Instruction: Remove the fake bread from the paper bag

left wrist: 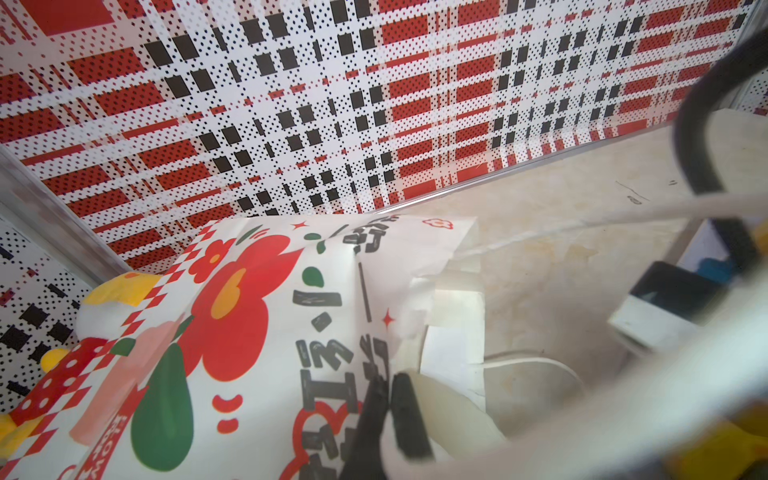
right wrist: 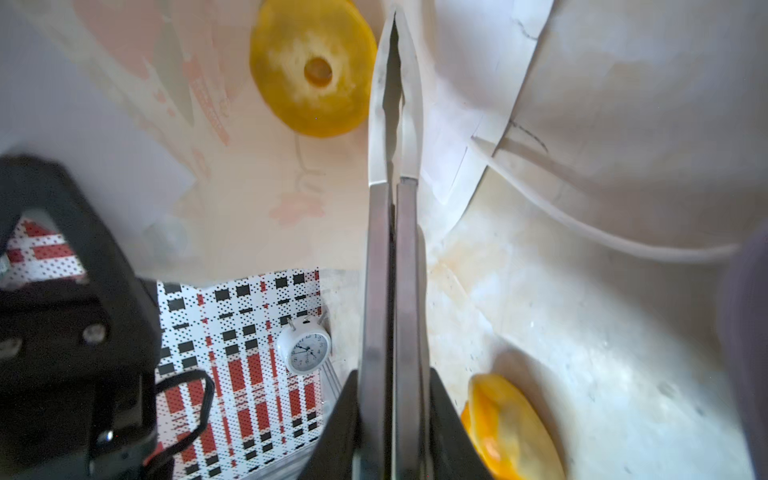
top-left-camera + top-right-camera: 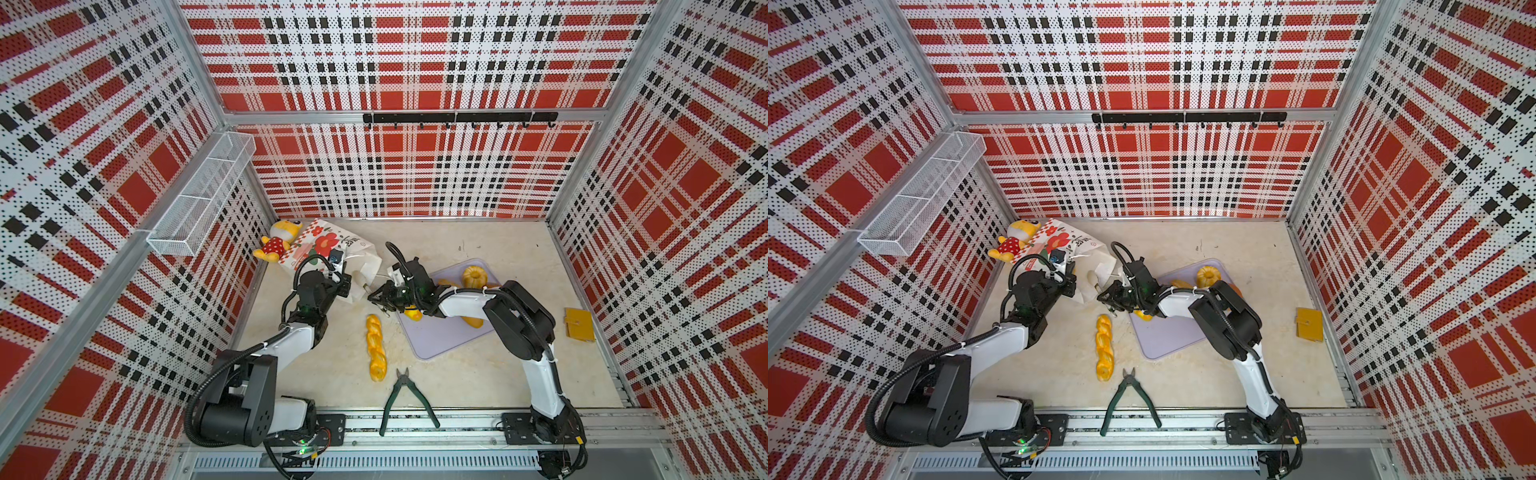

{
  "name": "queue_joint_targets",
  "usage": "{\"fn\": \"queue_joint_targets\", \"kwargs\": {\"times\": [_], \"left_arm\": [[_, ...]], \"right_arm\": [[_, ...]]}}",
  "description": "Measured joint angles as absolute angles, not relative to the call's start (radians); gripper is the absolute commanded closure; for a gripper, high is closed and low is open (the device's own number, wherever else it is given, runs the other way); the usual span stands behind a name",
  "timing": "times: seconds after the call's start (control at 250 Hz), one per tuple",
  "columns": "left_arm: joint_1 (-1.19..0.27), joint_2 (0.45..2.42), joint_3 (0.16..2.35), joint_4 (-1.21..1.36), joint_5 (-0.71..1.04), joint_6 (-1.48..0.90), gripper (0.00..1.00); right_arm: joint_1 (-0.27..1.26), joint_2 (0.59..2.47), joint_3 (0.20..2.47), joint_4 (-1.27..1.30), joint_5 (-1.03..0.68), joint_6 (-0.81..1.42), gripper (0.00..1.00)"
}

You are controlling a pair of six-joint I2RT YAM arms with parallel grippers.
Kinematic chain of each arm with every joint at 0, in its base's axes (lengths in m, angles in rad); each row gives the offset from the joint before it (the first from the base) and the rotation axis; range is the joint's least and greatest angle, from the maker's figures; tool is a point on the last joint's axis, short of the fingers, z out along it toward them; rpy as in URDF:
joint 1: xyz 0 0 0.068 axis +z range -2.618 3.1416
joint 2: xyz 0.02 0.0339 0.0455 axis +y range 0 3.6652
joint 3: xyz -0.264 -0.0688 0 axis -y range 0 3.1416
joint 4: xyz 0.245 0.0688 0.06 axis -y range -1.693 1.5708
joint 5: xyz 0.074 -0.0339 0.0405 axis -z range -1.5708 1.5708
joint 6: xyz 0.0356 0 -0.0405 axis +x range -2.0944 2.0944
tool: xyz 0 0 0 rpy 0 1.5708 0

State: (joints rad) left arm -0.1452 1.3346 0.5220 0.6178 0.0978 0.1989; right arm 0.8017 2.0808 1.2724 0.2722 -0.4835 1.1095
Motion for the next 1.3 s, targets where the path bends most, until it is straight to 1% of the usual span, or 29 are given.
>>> {"fn": "queue_joint_targets", "kwargs": {"times": [0.164,0.3,0.66,0.888,0.948,1.024,1.3], "left_arm": [[-0.142,1.305,0.522,0.596,0.107,0.212,1.00],[-0.134,1.273,0.522,0.564,0.138,0.216,1.00],[-0.131,1.198,0.522,0.438,0.276,0.287,1.00],[-0.136,1.198,0.522,0.417,0.313,0.300,1.00],[-0.136,1.198,0.522,0.416,0.317,0.300,1.00],[-0.136,1.198,0.522,0.414,0.324,0.300,1.00],[-0.136,1.198,0.523,0.394,0.348,0.301,1.00]], "right_arm": [[0.838,2.047,1.249,0.252,-0.449,0.949,1.00],[0.857,2.056,1.271,0.167,-0.421,0.827,1.00],[0.850,2.116,1.508,-0.080,-0.379,0.598,1.00],[0.842,2.181,1.600,-0.091,-0.383,0.587,1.00],[0.842,2.199,1.600,-0.080,-0.379,0.599,1.00],[0.842,2.221,1.599,-0.049,-0.368,0.613,0.93],[0.842,2.221,1.541,0.053,-0.322,0.640,0.93]]}}
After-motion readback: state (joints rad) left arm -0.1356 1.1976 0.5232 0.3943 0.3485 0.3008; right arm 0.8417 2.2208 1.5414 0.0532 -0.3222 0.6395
